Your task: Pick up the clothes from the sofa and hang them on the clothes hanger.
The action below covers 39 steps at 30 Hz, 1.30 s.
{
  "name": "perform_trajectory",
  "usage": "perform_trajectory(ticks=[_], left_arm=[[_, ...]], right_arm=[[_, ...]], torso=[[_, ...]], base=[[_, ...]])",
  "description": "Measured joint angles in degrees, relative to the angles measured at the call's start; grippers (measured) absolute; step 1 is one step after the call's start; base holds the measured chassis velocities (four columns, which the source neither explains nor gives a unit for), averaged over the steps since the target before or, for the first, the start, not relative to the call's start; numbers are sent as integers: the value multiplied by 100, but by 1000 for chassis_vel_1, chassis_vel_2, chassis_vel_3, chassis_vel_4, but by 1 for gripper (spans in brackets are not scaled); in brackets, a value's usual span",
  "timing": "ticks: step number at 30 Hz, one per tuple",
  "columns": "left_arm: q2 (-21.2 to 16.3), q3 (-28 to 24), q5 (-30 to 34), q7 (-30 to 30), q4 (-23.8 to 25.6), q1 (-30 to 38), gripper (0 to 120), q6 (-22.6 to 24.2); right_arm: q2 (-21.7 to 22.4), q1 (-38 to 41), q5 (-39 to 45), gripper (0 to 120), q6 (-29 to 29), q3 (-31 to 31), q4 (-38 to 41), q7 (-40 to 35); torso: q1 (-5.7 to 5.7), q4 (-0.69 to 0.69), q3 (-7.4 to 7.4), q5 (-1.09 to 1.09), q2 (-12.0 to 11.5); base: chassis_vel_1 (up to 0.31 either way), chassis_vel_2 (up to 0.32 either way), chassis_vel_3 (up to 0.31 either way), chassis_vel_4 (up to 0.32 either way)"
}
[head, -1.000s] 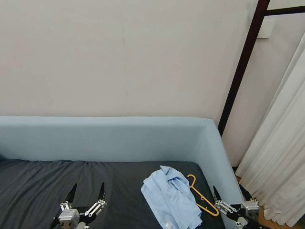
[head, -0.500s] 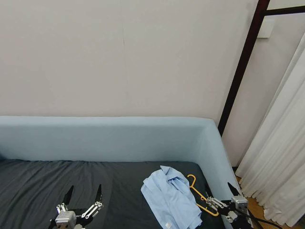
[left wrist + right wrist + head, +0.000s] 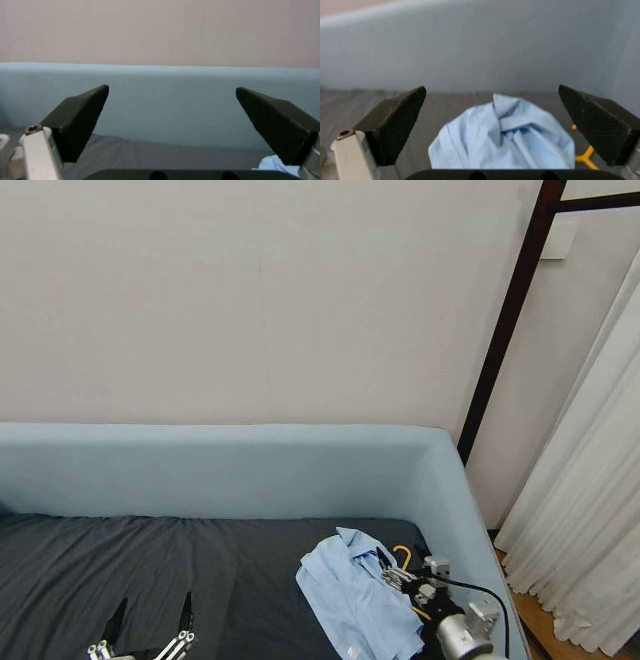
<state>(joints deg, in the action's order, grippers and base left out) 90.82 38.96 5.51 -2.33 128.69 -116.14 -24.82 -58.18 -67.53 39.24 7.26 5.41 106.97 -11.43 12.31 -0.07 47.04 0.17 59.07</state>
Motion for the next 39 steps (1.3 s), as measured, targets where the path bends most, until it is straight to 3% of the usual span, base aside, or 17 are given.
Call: perform_trajectory(ticks=[4, 7, 15, 26, 39], left_arm=[[131, 21, -139, -91, 141, -186, 100, -90], [143, 38, -172, -102, 198, -219, 100, -91], [142, 16, -293, -110, 226, -247, 100, -58], [137, 113, -190, -135, 72, -86, 100, 48], [83, 286, -12, -159, -91, 7, 100, 25]], right_arm=[[-48, 794, 534, 100, 832, -680, -582, -395], [-144, 1129, 566, 100, 946, -985, -1139, -449], [-665, 1872, 185, 100, 200, -1361, -2863, 359], [-1275, 2522, -371, 97, -5, -1739, -3886, 640], [-1606, 2752, -897, 46, 536, -1971, -4439, 152]], torso=[[0, 0, 0, -1, 0], [0, 0, 0, 0, 0], [0, -1, 0, 0, 0], [0, 1, 0, -1, 0], [-1, 0, 0, -1, 2]], base=[[0, 0, 0, 0], [0, 0, 0, 0], [0, 0, 0, 0], [0, 0, 0, 0], [0, 0, 0, 0]])
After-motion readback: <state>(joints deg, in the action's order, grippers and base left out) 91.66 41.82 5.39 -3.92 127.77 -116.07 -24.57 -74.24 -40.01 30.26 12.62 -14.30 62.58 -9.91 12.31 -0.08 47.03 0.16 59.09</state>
